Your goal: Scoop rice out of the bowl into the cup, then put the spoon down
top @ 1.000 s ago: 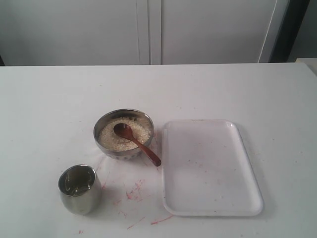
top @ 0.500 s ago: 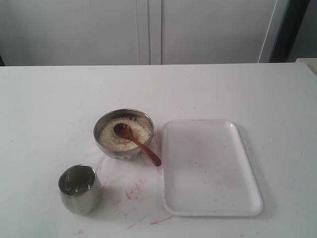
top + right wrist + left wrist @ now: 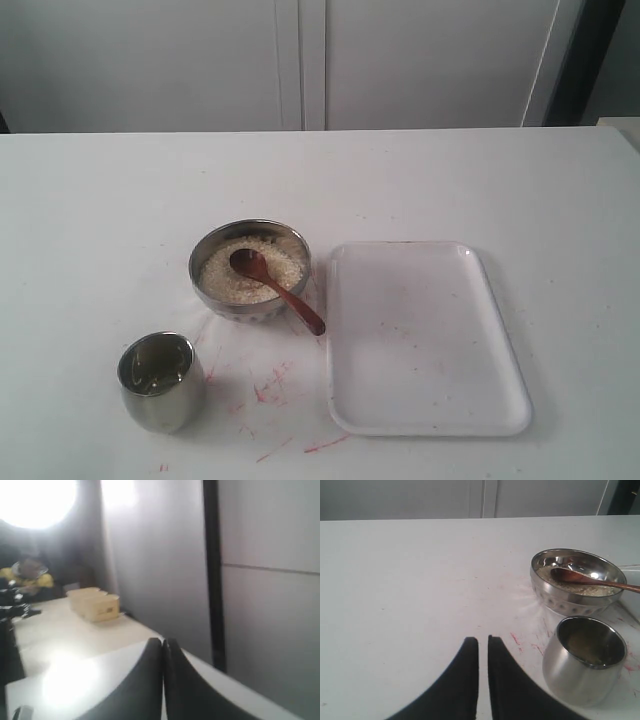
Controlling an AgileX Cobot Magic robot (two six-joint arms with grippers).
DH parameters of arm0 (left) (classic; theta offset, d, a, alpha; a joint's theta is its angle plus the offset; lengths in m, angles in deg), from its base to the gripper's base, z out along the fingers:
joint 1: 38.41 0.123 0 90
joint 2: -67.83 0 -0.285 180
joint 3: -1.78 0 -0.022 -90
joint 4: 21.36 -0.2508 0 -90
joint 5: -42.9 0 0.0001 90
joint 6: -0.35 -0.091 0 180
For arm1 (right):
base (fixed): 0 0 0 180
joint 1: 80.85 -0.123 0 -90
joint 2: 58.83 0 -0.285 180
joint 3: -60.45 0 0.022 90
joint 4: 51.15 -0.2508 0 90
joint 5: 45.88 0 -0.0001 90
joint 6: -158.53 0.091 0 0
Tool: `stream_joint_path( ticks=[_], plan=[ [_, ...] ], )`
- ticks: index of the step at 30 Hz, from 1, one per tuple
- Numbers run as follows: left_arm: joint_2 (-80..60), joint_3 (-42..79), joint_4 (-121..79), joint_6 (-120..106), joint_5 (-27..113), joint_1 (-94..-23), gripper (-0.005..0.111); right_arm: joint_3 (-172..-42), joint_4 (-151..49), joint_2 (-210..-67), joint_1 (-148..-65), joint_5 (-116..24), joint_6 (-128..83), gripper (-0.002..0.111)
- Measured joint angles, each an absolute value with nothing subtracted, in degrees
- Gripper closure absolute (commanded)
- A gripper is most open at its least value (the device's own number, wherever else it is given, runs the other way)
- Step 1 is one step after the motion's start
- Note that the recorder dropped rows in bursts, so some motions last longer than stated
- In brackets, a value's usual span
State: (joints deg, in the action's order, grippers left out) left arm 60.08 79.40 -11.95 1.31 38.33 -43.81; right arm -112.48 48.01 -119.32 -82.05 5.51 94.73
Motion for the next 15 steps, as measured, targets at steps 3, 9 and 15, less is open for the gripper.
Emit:
stream_joint_path(
  ticks=[3,9,15],
  plan=[
    [60.1,79.4,-11.9,1.3,38.3,-43.8,0.092,-112.5,48.4,-124.3,-82.1,12.6,95.4,0.108],
    [60.1,79.4,-11.9,1.3,38.3,-43.8,0.092,-112.5,49.1,-133.1,-82.1,22.6,98.0,0.108],
    [60.1,79.4,-11.9,1.3,38.3,-43.8,0.092,-112.5,49.3,-136.1,-83.3,23.4,98.2,0.108]
  ],
)
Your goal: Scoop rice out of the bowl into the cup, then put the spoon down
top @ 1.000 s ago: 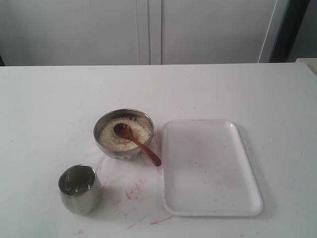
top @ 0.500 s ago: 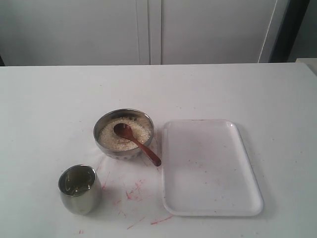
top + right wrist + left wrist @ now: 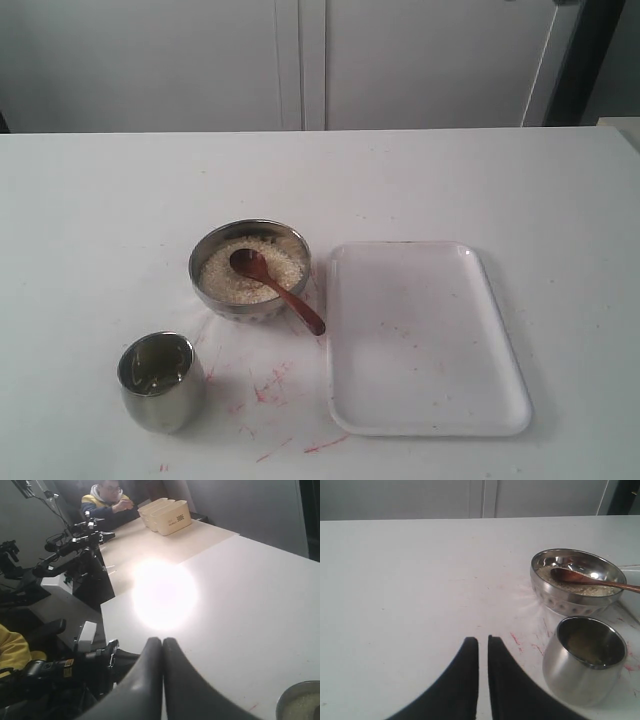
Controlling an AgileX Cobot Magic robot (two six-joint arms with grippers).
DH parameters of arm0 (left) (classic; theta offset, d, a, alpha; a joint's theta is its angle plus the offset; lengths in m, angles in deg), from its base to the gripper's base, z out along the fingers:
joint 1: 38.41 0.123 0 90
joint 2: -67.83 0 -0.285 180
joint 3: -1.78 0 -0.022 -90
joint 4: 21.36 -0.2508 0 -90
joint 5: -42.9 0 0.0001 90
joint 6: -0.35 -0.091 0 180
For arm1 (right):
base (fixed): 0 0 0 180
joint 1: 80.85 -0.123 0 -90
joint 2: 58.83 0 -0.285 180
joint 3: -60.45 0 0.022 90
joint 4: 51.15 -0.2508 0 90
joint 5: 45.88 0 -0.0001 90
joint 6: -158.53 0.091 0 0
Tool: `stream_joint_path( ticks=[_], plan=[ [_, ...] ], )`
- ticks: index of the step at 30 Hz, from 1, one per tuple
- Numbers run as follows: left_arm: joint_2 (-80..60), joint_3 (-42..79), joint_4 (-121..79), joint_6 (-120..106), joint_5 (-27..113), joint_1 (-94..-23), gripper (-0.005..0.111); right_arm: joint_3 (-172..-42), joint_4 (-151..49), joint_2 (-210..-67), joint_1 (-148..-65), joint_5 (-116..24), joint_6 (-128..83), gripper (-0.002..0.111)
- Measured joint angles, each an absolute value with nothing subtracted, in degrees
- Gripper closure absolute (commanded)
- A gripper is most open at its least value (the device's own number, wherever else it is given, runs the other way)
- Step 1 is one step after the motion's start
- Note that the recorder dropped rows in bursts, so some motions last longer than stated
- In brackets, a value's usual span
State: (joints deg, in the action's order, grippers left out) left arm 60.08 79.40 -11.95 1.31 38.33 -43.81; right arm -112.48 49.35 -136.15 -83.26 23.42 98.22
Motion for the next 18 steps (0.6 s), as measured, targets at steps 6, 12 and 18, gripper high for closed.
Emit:
stream_joint_path(
  ticks=[6,12,18],
  plan=[
    [60.1,79.4,-11.9,1.3,38.3,-43.8,0.092,-112.5,49.5,-134.5,-85.6,23.7,98.2,0.108],
    [60.1,79.4,-11.9,1.3,38.3,-43.8,0.092,-112.5,49.5,-126.2,-88.1,15.5,97.9,0.108],
    [60.1,79.4,-11.9,1.3,38.3,-43.8,0.092,-112.5,47.5,-116.1,-88.8,-5.3,98.1,0.108]
  ],
)
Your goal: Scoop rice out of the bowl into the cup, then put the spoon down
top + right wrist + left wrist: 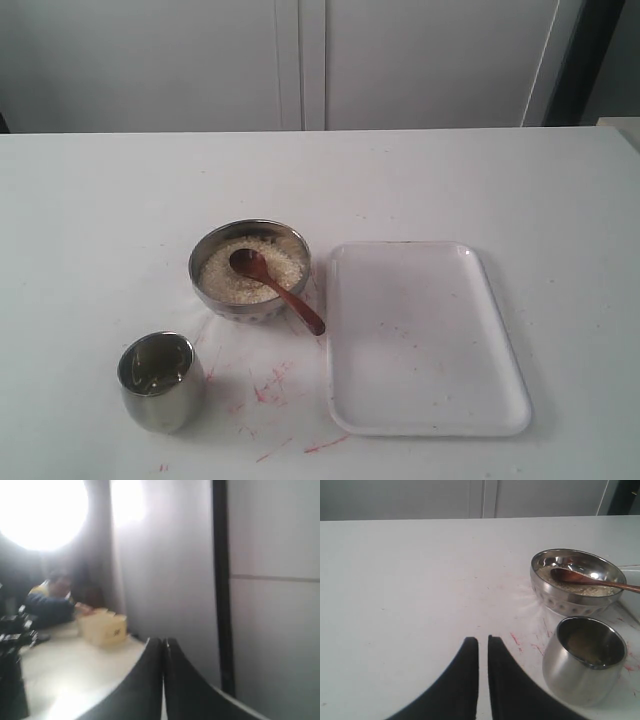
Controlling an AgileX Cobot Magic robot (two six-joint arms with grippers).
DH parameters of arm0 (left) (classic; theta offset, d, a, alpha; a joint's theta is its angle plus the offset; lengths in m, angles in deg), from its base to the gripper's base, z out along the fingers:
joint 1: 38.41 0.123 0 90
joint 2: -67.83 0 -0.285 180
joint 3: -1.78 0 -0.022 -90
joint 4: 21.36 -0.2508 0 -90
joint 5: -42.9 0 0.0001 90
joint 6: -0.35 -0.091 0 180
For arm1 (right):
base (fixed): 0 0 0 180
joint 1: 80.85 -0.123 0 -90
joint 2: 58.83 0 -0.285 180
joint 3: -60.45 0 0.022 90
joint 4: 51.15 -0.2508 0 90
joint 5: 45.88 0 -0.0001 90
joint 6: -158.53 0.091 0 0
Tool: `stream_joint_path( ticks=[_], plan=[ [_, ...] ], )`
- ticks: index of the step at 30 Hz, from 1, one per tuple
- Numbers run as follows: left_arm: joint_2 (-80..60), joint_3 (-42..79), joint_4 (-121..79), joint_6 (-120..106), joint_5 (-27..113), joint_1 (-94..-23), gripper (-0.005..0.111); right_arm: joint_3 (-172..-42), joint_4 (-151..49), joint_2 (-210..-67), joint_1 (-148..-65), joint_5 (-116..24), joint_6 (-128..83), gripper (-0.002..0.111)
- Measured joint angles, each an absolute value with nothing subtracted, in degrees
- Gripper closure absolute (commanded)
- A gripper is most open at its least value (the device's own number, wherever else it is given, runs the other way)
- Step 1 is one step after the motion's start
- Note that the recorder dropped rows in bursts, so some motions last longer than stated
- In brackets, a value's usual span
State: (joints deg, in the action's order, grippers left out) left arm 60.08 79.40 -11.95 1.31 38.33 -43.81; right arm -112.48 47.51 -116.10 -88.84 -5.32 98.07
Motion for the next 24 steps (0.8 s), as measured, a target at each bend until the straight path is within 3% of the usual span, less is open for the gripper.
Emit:
stream_joint_path(
  ticks=[16,24],
  plan=[
    [60.1,79.4,-11.9,1.3,38.3,-43.8,0.092,-112.5,41.5,-111.9,-88.8,-38.3,92.5,0.108],
    [60.1,79.4,-11.9,1.3,38.3,-43.8,0.092,-112.4,37.0,-111.9,-89.5,-37.1,52.5,0.108]
  ],
)
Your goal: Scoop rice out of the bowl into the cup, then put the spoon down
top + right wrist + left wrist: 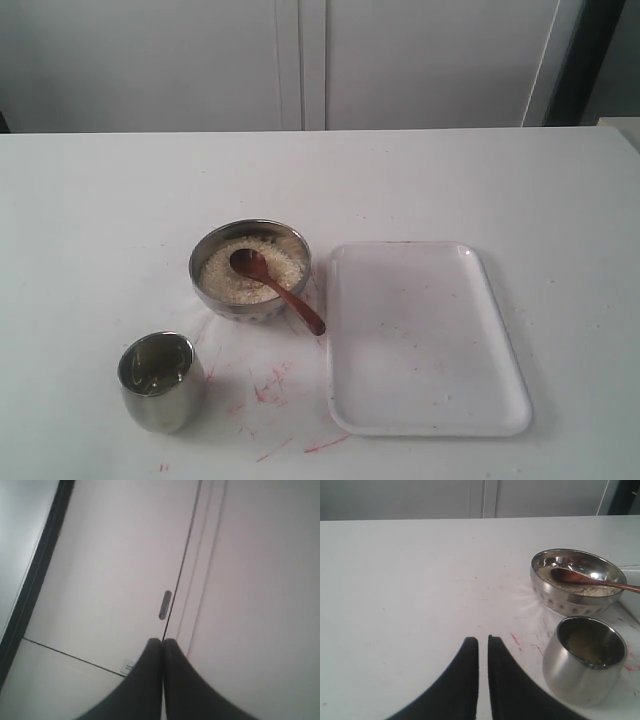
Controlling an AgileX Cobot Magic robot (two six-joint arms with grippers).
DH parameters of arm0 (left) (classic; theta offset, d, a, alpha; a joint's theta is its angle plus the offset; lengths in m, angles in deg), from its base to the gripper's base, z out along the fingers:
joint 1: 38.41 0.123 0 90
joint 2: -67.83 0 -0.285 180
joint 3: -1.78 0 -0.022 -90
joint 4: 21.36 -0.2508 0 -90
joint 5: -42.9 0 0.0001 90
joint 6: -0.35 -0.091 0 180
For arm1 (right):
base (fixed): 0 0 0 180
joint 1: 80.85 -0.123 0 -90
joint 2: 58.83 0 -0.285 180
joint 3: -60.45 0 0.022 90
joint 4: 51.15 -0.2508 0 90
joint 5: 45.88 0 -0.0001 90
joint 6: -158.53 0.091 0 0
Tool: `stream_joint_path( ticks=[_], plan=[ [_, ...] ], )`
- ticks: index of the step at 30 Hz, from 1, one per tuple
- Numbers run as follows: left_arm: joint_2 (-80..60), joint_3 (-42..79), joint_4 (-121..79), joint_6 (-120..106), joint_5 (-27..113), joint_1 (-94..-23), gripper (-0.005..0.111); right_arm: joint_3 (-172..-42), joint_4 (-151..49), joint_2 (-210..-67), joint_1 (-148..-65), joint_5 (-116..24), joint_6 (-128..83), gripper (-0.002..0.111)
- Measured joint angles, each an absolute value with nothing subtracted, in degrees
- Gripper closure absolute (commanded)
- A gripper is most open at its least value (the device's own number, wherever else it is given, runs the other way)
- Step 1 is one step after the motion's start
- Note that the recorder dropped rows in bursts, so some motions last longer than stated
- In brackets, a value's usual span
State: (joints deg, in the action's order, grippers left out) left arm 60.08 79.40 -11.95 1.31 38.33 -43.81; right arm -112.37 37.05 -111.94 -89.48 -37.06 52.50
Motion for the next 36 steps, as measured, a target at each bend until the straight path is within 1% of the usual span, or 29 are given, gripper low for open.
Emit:
stream_joint_path(
  ticks=[5,8,11,16,19,23,30,33,36],
  plan=[
    [60.1,79.4,-11.9,1.3,38.3,-43.8,0.092,-110.0,27.2,-111.9,-91.7,-33.3,32.2,0.108],
    [60.1,79.4,-11.9,1.3,38.3,-43.8,0.092,-108.0,22.1,-111.9,-92.4,-32.0,23.8,0.108],
    [60.1,79.4,-11.9,1.3,38.3,-43.8,0.092,-105.7,17.0,-111.9,-93.5,-31.7,16.2,0.108],
    [60.1,79.4,-11.9,1.3,38.3,-43.8,0.092,-102.4,7.4,-111.9,-95.1,-31.8,-2.9,0.108],
    [60.1,79.4,-11.9,1.3,38.3,-43.8,0.092,-101.1,-1.0,-112.1,-97.5,-33.1,-12.6,0.108],
    [60.1,79.4,-11.9,1.3,38.3,-43.8,0.092,-101.1,-12.8,-112.1,-102.5,-42.5,-14.8,0.108],
    [60.1,79.4,-11.9,1.3,38.3,-43.8,0.092,-102.2,-33.3,-112.7,-113.4,-68.0,-17.8,0.108],
    [60.1,79.4,-11.9,1.3,38.3,-43.8,0.092,-107.6,-42.9,-116.5,-117.4,-82.8,-22.7,0.108],
    [60.1,79.4,-11.9,1.3,38.3,-43.8,0.092,-112.4,-47.4,-120.2,-118.6,-90.5,-25.7,0.108]
  ],
)
